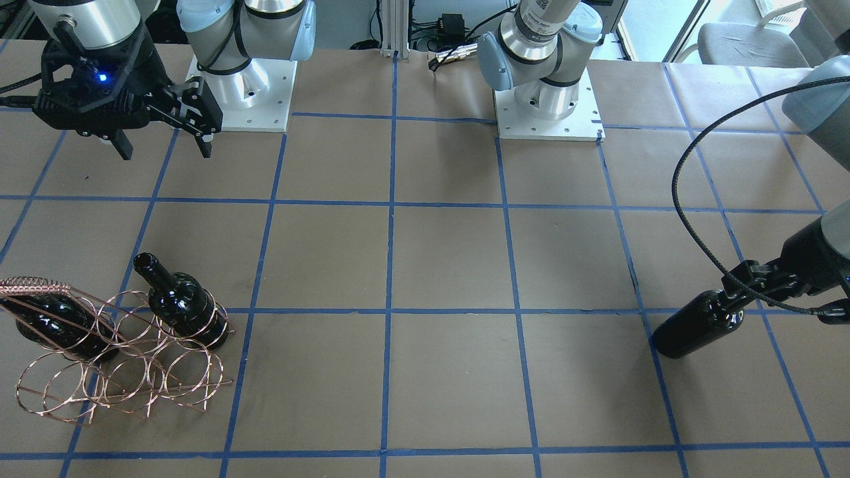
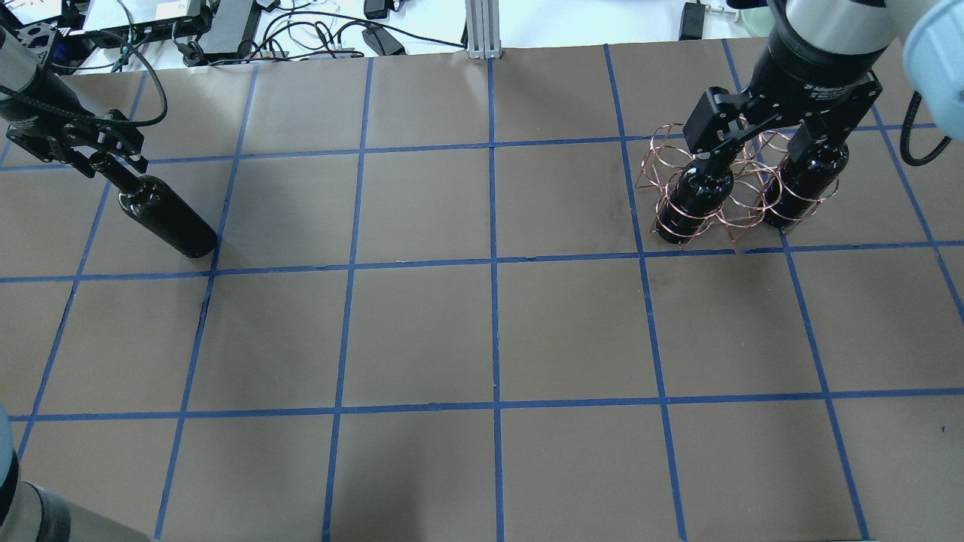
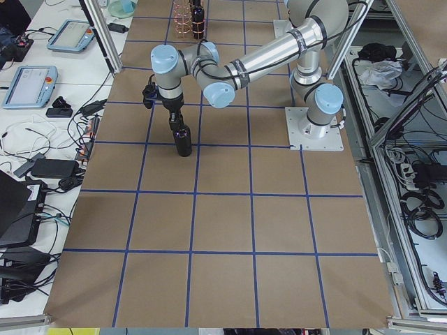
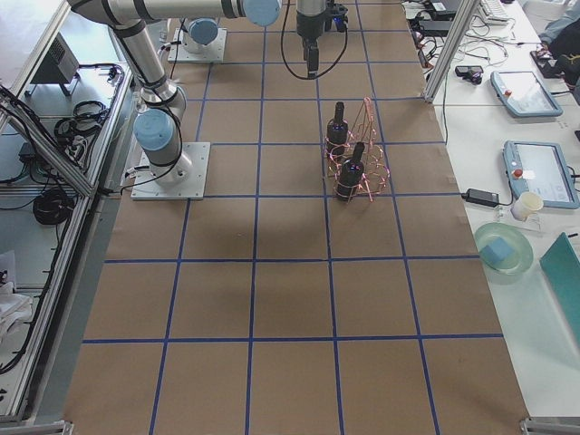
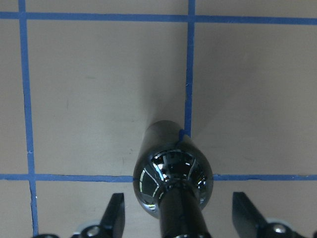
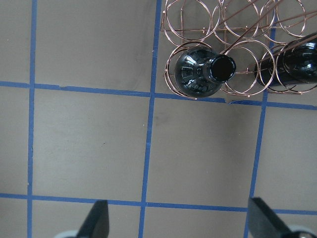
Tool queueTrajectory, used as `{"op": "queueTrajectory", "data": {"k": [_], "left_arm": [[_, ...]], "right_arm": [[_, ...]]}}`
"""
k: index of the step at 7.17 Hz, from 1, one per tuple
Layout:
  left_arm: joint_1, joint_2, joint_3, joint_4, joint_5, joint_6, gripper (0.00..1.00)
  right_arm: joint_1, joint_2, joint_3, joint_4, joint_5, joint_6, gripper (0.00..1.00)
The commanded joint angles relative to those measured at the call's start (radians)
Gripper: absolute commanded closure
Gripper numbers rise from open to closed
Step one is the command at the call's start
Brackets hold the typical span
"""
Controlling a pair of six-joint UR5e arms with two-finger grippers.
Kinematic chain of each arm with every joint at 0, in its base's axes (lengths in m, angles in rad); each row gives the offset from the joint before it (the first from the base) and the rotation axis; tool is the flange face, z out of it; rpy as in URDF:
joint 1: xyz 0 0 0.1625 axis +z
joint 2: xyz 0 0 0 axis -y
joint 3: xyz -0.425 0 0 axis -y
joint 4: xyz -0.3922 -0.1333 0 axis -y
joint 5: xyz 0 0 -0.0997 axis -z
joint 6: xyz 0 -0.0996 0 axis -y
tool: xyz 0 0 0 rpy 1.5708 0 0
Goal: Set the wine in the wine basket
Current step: 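Lift the bottle by its neck with the left gripper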
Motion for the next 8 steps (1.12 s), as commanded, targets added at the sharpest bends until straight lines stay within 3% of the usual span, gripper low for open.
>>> {"op": "queueTrajectory", "data": {"k": [1,3,5,6,8], "left_arm": [[0.0,0.001,0.0,-0.012,0.021,0.001,0.25],[0.0,0.002,0.0,-0.015,0.022,0.001,0.38],[0.0,0.002,0.0,-0.021,0.021,0.001,0.83],[0.0,0.005,0.002,-0.025,0.022,0.003,1.0],[0.0,0.008,0.002,-0.028,0.022,0.004,1.0]], "right_arm": [[-0.001,0.0,0.0,0.0,-0.001,0.0,0.0],[0.001,0.0,0.0,0.0,0.0,0.0,0.0],[-0.001,0.0,0.0,0.0,-0.001,0.0,0.0],[0.001,0.0,0.0,0.001,-0.001,0.0,0.0],[0.001,0.0,0.0,0.0,0.002,0.0,0.0]]}}
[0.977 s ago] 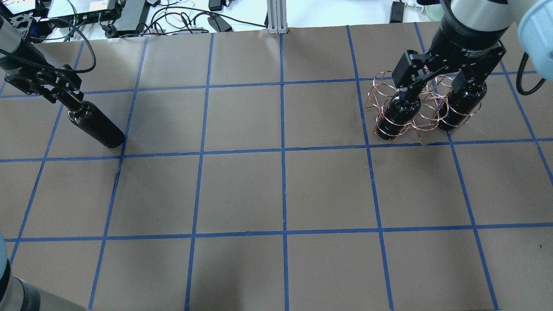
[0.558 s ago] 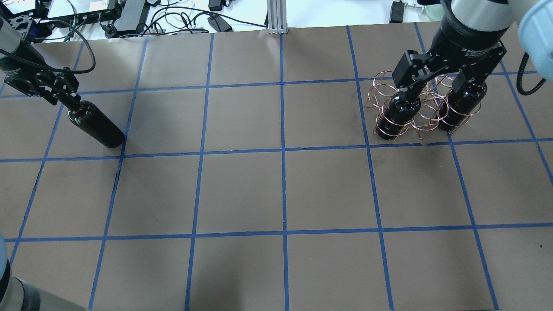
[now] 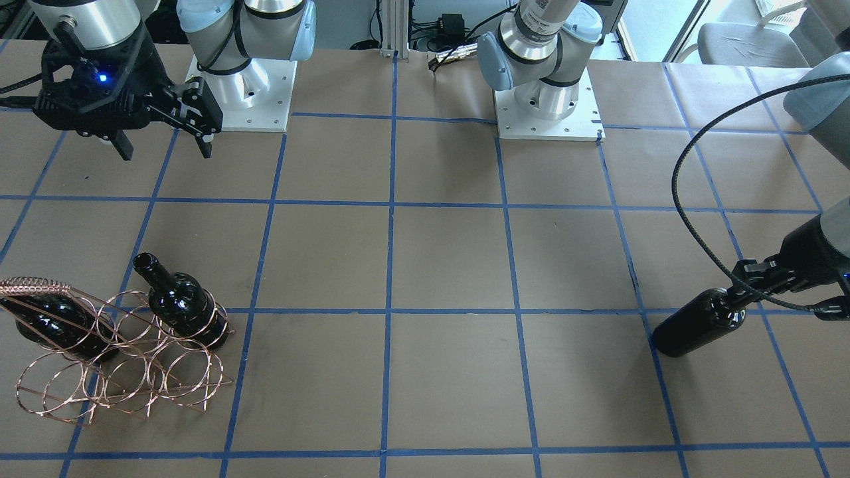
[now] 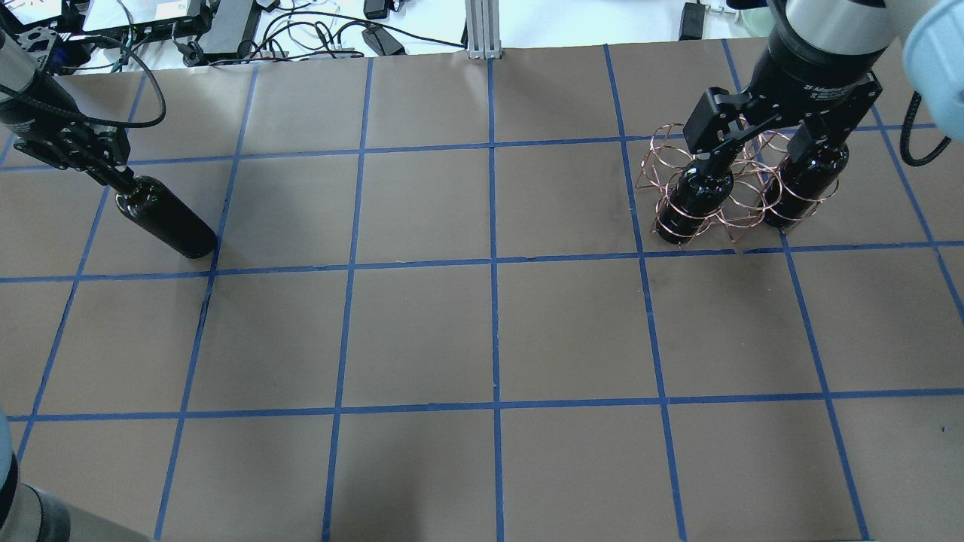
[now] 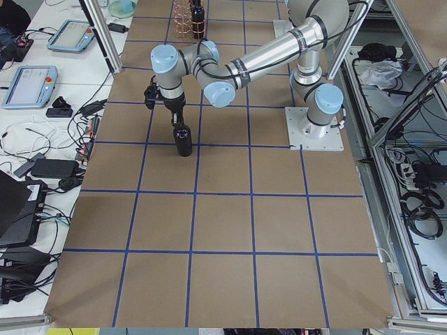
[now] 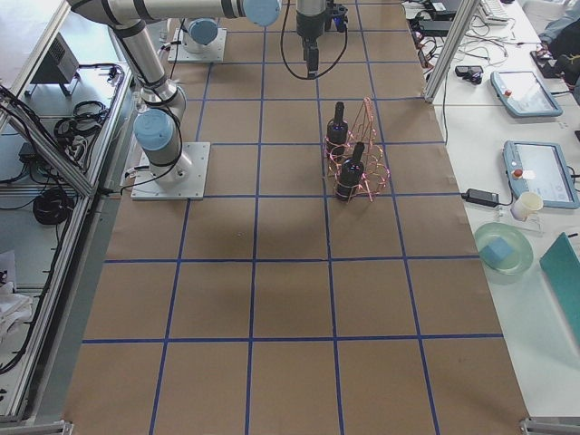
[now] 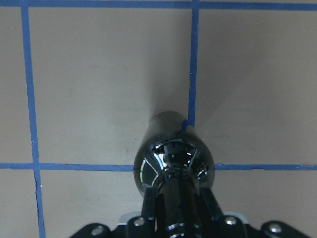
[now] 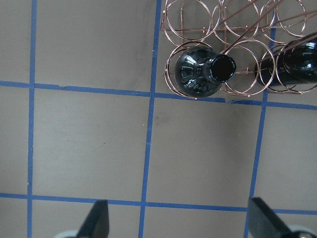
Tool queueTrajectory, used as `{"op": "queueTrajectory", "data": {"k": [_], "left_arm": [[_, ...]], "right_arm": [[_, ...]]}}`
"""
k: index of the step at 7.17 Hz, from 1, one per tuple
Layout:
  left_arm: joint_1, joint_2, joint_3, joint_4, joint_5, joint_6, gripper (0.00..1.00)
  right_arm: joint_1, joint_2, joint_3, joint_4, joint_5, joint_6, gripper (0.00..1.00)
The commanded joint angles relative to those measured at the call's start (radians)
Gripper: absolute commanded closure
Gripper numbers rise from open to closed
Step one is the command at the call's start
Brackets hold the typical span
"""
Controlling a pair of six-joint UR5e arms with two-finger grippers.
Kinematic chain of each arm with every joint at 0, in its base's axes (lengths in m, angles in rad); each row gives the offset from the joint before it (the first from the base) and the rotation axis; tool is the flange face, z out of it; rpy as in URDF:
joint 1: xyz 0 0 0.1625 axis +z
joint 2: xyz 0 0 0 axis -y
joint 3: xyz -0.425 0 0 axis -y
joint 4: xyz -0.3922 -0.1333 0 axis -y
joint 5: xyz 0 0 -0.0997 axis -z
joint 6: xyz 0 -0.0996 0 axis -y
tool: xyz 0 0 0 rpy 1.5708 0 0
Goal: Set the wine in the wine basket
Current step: 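Lift the bottle by its neck with the left gripper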
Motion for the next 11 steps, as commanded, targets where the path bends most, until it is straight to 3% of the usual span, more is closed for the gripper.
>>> {"op": "queueTrajectory", "data": {"k": [1,5,8,11], "left_arm": [[0.0,0.015,0.002,-0.005,0.0,0.001,1.0],[-0.072,0.104,0.012,-0.112,-0.009,-0.055,1.0],[-0.239,0.176,-0.038,-0.12,-0.014,-0.215,1.0],[-0.443,0.257,-0.156,-0.12,-0.015,-0.328,1.0]], "right_arm": [[0.0,0.0,0.0,0.0,0.001,0.0,0.0],[-0.003,0.0,-0.002,0.0,-0.001,-0.002,0.0],[-0.003,0.0,0.0,0.0,-0.001,0.0,0.0],[-0.001,0.001,0.0,0.001,-0.001,-0.002,0.0]]}}
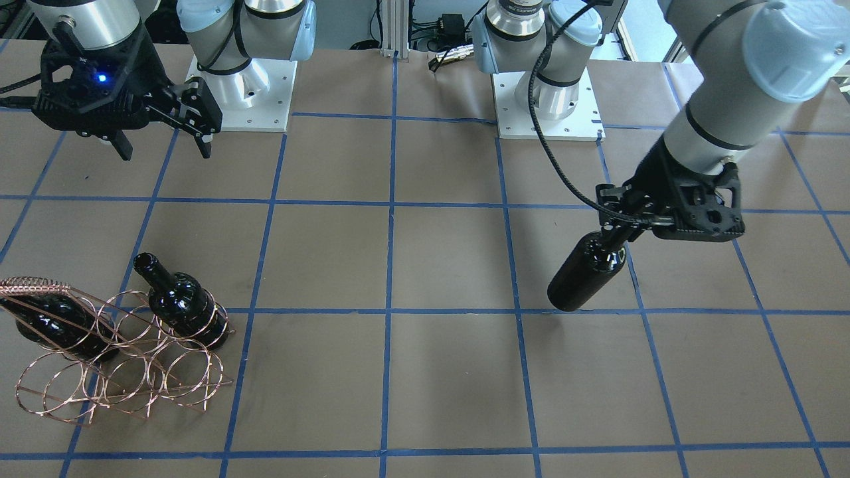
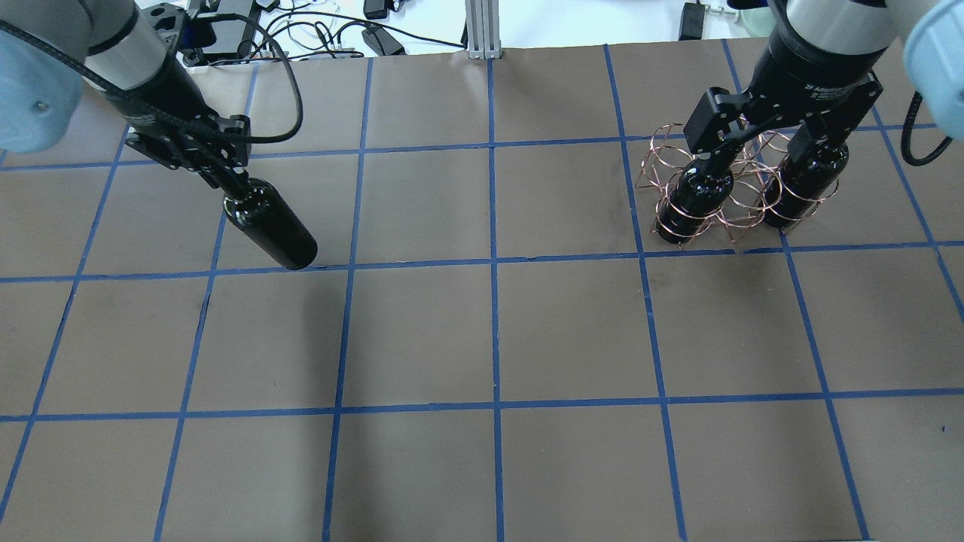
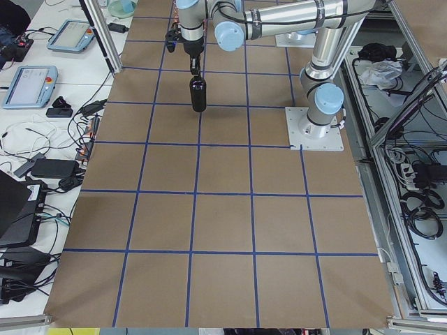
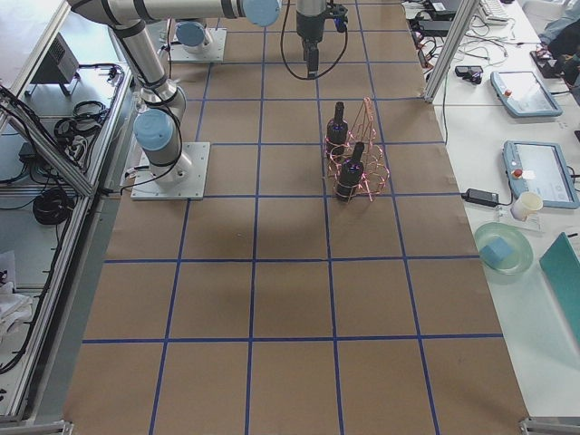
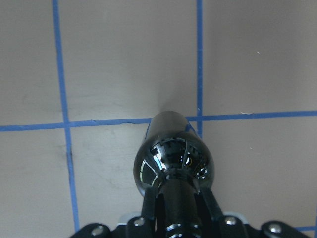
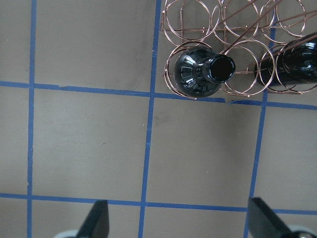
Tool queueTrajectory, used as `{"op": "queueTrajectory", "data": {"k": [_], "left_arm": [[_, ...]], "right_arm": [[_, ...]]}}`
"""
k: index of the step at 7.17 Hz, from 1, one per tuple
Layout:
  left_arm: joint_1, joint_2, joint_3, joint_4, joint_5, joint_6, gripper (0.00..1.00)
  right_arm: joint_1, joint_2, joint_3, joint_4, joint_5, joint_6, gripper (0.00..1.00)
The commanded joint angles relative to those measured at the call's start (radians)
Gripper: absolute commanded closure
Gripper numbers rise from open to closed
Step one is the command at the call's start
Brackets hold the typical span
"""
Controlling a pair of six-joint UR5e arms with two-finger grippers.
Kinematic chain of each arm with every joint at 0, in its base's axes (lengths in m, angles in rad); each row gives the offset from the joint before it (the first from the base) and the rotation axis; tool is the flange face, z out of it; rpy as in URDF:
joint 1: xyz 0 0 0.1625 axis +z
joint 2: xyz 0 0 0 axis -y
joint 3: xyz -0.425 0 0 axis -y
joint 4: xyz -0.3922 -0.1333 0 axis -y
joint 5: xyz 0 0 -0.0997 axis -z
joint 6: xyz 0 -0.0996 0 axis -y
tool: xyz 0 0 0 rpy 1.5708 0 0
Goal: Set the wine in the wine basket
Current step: 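Carry the bottle toward the table center and stand it upright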
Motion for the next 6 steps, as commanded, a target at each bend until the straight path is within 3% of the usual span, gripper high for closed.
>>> {"op": "queueTrajectory", "data": {"k": [1,3,6], "left_arm": [[-0.159,0.037,-0.061,-0.001,0.002,-0.151,1.0],[-0.316,0.034,-0.104,0.028,0.002,-0.213,1.0],[-0.437,0.021,-0.118,0.043,-0.012,-0.241,1.0]], "right_arm": [[-0.001,-0.001,0.0,0.002,-0.008,-0.002,0.0],[0.002,0.001,0.002,0.004,-0.015,-0.002,0.0],[0.0,-0.001,0.002,0.001,-0.012,-0.005,0.0]]}}
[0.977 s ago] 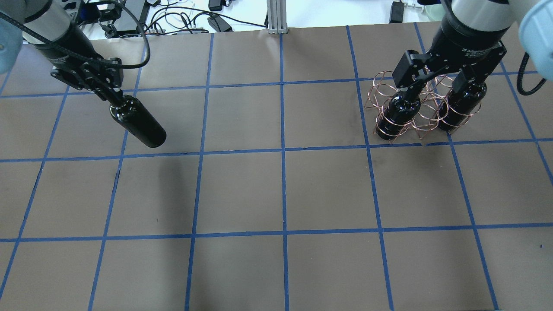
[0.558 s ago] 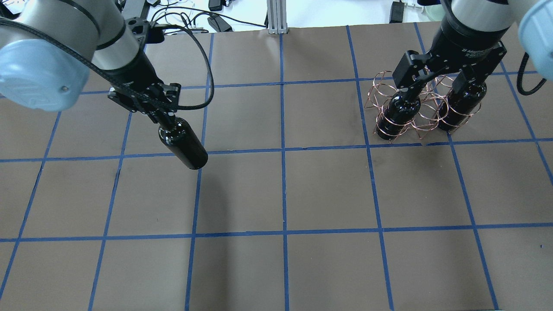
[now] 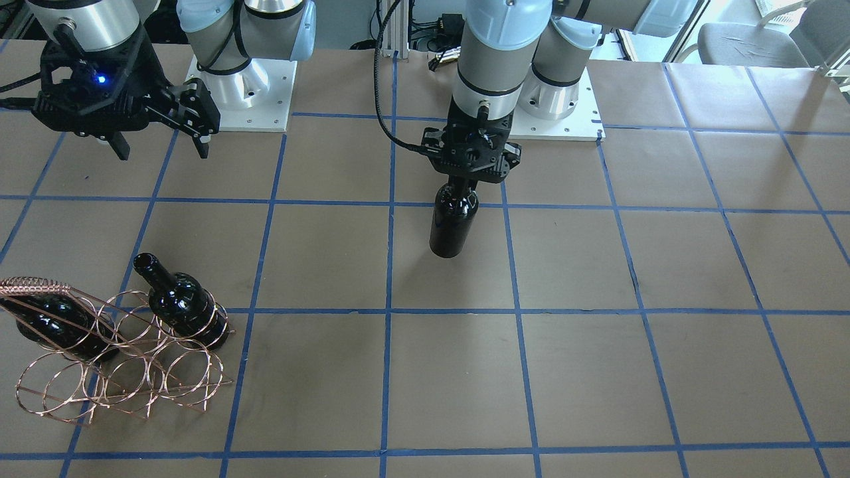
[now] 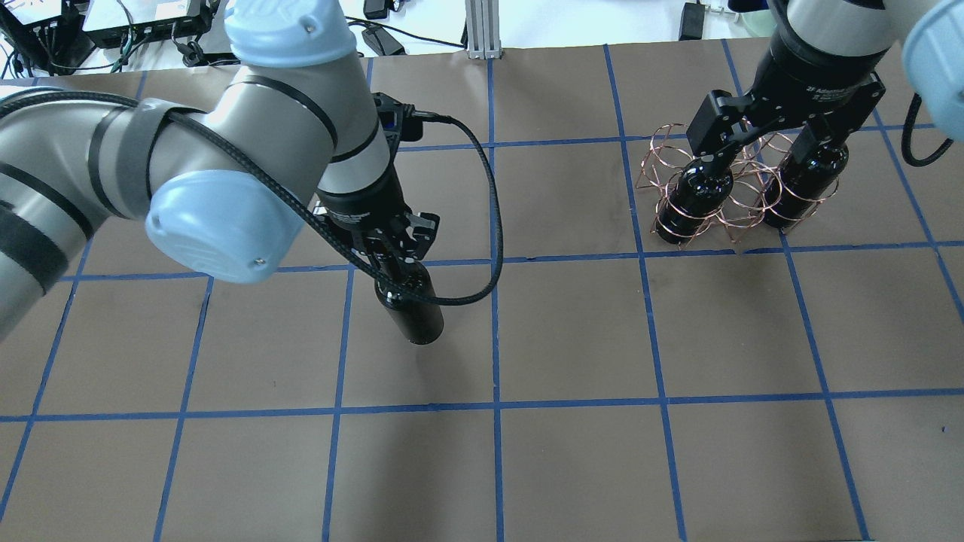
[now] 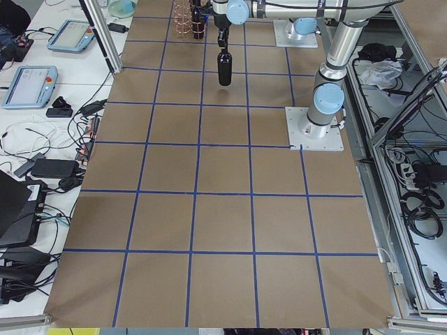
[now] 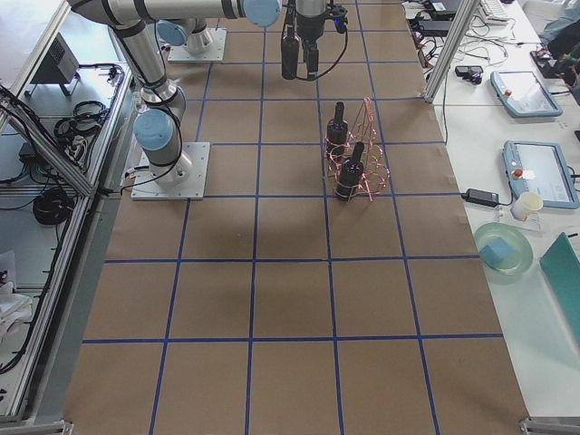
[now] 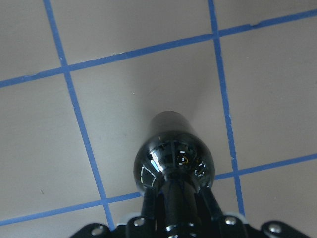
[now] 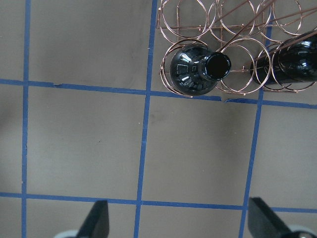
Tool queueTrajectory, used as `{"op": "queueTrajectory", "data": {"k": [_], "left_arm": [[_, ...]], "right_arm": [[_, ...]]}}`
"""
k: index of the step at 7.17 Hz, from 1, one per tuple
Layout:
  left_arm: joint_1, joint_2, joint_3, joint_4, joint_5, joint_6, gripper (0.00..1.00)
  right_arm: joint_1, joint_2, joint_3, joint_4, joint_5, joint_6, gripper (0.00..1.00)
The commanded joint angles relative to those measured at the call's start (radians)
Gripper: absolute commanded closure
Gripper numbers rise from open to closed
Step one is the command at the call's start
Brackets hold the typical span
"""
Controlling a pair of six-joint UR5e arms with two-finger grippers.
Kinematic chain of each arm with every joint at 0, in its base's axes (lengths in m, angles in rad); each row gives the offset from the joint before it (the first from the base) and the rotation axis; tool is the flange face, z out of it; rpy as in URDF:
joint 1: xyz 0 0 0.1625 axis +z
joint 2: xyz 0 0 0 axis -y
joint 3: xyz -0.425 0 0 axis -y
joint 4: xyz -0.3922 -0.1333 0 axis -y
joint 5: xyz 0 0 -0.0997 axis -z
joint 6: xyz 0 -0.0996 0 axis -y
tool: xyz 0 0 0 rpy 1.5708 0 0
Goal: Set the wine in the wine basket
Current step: 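Carry the bottle toward the table center and stand it upright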
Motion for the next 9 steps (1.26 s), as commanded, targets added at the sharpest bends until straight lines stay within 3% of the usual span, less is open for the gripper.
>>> {"op": "queueTrajectory", "data": {"k": [1,5,7,9], "left_arm": [[-0.057,-0.019,-0.005,0.003,-0.043,-0.022,1.0],[-0.087,-0.016,-0.033,0.0,-0.06,-0.019,1.0],[-0.087,-0.018,-0.033,0.0,-0.058,-0.019,1.0],[-0.085,-0.024,-0.033,-0.002,-0.055,-0.02,1.0]], "right_arm": [[0.0,0.0,0.0,-0.001,0.002,0.0,0.0],[0.0,0.0,0.0,-0.004,0.01,-0.002,0.0],[0.0,-0.003,-0.001,-0.106,0.004,0.01,0.0],[0.0,0.006,-0.001,-0.1,0.013,0.015,0.0]]}}
